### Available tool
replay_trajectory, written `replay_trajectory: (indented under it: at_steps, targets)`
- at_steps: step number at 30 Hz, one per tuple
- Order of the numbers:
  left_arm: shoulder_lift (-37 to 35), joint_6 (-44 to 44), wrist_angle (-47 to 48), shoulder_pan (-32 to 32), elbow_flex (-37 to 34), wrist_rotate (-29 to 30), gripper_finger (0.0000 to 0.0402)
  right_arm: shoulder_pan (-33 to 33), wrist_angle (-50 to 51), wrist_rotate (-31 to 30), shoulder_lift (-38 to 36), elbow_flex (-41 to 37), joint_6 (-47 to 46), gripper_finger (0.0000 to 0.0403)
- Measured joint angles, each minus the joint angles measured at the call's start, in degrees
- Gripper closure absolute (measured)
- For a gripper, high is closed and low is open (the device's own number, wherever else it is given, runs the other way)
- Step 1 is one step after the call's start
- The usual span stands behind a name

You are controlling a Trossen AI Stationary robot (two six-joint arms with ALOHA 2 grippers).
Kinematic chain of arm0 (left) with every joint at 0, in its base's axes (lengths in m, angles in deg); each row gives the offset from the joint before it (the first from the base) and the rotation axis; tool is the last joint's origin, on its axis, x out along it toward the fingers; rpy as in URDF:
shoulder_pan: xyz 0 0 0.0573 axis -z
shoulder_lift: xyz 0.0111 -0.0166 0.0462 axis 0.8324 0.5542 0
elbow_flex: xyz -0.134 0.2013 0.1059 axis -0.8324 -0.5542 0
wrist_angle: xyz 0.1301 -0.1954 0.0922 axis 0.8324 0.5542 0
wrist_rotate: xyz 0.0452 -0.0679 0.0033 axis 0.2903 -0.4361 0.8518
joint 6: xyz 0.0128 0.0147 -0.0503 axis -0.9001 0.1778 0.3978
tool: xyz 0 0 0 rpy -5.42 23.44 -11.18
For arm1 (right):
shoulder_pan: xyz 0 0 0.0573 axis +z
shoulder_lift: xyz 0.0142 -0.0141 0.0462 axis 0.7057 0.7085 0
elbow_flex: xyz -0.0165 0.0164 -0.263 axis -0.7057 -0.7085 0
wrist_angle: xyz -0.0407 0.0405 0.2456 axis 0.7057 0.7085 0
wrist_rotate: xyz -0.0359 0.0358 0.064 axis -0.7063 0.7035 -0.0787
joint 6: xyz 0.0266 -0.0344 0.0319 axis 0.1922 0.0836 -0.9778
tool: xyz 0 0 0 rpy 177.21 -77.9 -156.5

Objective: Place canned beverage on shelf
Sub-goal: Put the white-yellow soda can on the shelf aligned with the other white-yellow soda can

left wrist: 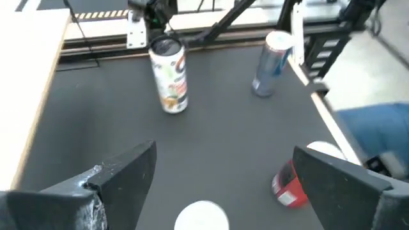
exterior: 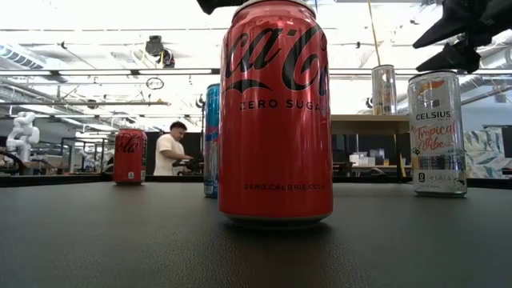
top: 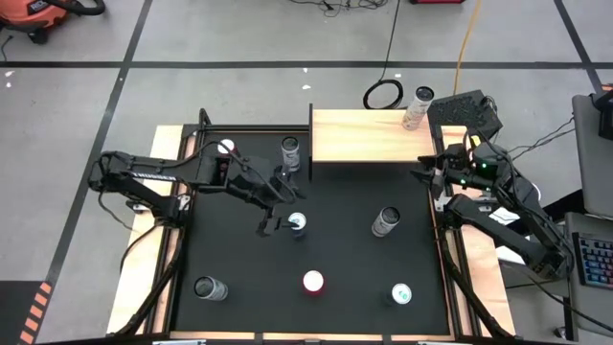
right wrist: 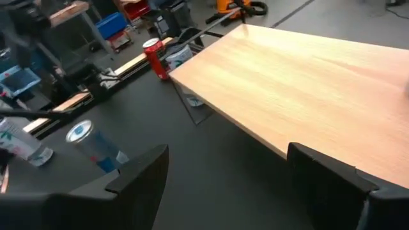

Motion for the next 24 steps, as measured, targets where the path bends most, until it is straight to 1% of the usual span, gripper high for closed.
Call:
replay_trajectory:
  at_steps: [3, 7, 8, 10, 12, 14, 18, 20, 22, 24]
  targets:
    - [0.01, 0.79, -2.28, 0.90, 0.00, 0.10, 0.0030, -0.01, -1.18, -2.21, 0.79, 0.00, -1.79, 0.0104]
    - [0.01, -0.68, -4.53, 3.48, 0.02, 2.16, 0.0030, 0.00, -0.99, -0.24, 1.79, -0.02, -2.17, 0.0105]
    - [0.01, -2.59, -4.67, 4.42, 0.02, 3.88, 0.0030, 0.00, -1.07, 0.57, 1.87, -0.02, -2.17, 0.0107]
    - [0.01, -6.17, -4.53, 6.37, 0.02, 9.29, 0.0030, 0.00, -1.07, 1.77, 1.87, -0.02, -2.19, 0.0111]
    - [-0.08, -6.94, -4.15, 7.92, 0.02, 14.76, 0.0030, 0.00, -1.06, 1.87, 1.87, -0.02, -2.20, 0.0114]
    - [-0.30, -6.91, -3.16, 8.75, 0.03, 17.06, 0.0030, 0.00, -1.14, 1.89, 1.87, -0.02, -2.32, 0.0117]
    - [-0.29, -5.16, -1.84, 9.83, -0.41, 17.46, 0.0030, 0.00, -1.46, 4.90, 1.89, -0.02, -2.31, 0.0121]
    - [-0.32, -3.93, -2.27, 10.33, -1.57, 17.49, 0.0030, 0.02, 0.25, 6.17, 1.89, -0.02, -1.10, 0.0122]
    - [-0.33, -2.79, -4.59, 10.69, -3.76, 17.56, 0.0030, 0.04, 3.99, 5.94, 1.89, -0.02, 0.98, 0.0122]
    - [-0.45, -1.13, -7.96, 10.95, -6.37, 17.61, 0.0030, 0.04, 7.52, 4.45, 1.89, -0.02, 2.85, 0.0122]
